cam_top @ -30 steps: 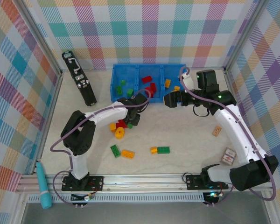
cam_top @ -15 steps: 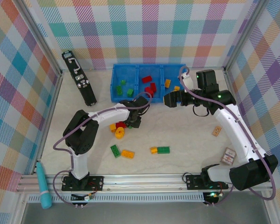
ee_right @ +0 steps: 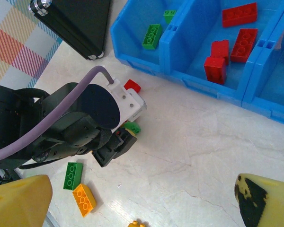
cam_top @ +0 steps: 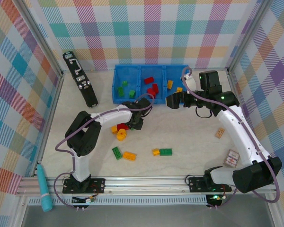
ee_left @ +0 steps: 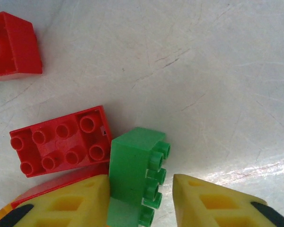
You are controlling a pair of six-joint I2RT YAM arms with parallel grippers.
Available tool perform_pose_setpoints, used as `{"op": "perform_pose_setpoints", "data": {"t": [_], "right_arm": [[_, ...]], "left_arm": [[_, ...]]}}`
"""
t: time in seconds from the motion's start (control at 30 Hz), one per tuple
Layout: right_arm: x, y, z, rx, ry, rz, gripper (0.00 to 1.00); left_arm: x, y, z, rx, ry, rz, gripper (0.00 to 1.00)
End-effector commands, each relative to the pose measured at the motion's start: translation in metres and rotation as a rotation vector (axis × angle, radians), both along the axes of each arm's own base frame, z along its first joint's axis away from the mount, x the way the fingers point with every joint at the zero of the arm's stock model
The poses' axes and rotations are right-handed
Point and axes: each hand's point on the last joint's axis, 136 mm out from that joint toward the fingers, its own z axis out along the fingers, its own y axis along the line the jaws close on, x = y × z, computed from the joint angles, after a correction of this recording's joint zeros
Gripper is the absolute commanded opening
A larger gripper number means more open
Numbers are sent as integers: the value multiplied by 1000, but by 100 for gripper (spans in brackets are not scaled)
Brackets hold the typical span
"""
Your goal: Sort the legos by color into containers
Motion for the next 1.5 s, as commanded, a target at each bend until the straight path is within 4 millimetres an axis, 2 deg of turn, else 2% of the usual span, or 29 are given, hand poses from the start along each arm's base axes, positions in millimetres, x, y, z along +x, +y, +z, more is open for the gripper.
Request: {"op": "perform_pose_setpoints", "data": {"t": [0.0, 0.17, 0.4, 0.47, 0.57, 0.7, 0.8, 0.87, 0.97, 1.07, 1.13, 1.33, 1.47], "right_arm": [[-2, 3, 9, 13, -24, 14, 99], [-3, 2, 10, 11, -30, 11, 99], [-2, 2, 8, 4, -28, 9, 99], [-2, 2, 8, 1, -29, 6, 99], [-1, 2, 7, -2, -27, 5, 99], [0, 1, 5, -6, -24, 2, 99], [1, 1, 5, -9, -24, 1, 99], [1, 0, 4, -13, -24, -4, 99], [1, 0, 3, -17, -25, -4, 99], [1, -1, 3, -23, -29, -7, 99], [1, -2, 3, -28, -35, -9, 99], [1, -5, 2, -42, -41, -17, 99], [3, -6, 1, -50, -40, -20, 99]], "left_arm": [[-7, 2, -11, 36, 41, -6, 42], [-4, 4, -8, 47, 28, -12, 43], [-4, -1, -20, 42, 51, -16, 43], [-5, -2, -23, 43, 60, -17, 41], [-4, -1, -23, 46, 57, -17, 31], [0, 1, -10, 61, 29, -22, 22], [9, 2, 10, 73, -13, -28, 20], [21, 2, 32, 65, -62, -32, 19], [52, 6, 72, 30, -159, -17, 19], [92, 18, 107, -11, -267, 22, 19], [120, 28, 123, -44, -323, 58, 20], [191, 49, 148, -137, -452, 140, 21], [231, 56, 137, -174, -468, 178, 21]]}}
